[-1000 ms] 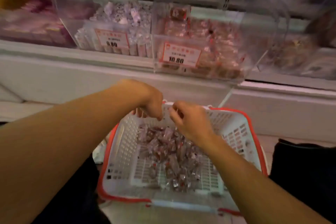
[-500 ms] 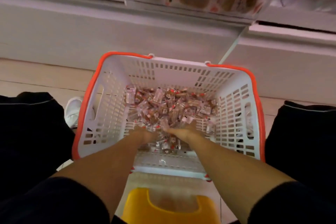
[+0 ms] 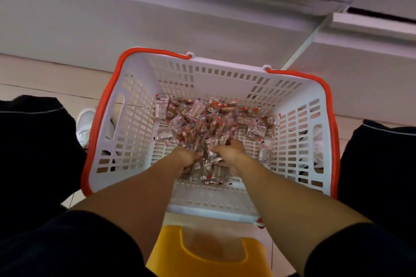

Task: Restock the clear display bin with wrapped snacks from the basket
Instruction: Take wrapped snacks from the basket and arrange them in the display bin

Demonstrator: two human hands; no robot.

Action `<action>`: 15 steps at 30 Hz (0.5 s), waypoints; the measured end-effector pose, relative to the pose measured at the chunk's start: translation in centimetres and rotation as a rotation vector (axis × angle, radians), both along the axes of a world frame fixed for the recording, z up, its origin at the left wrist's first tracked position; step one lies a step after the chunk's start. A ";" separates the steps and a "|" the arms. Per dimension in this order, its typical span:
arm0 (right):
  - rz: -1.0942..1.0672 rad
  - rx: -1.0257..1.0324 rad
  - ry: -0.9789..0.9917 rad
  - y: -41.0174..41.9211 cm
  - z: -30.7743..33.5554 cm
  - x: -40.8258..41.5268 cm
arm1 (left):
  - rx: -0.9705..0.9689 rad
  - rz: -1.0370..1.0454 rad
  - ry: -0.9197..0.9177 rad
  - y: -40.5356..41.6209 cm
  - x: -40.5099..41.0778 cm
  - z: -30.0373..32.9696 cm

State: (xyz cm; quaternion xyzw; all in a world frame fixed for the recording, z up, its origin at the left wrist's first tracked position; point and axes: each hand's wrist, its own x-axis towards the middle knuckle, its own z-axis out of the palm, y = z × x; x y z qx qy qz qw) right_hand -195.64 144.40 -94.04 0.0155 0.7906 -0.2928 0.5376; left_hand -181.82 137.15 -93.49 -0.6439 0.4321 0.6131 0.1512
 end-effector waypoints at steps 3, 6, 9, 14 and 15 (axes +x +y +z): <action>-0.060 -0.045 -0.134 0.2 0.6 -0.4 | -0.064 -0.324 -0.067 0.2 -0.1 0.6; -0.069 -0.032 -0.203 0.5 1.1 -0.6 | -0.073 -0.615 -0.123 0.6 -0.1 1.4; 0.035 0.032 -0.220 1.1 1.9 -1.2 | -0.101 -0.631 -0.118 0.7 0.0 1.8; 0.454 0.213 -0.097 1.4 6.0 -3.2 | -0.146 -0.375 -0.077 0.0 0.4 3.0; 0.522 0.229 -0.081 1.2 7.2 -3.6 | -0.134 -0.294 -0.027 -0.2 0.4 3.4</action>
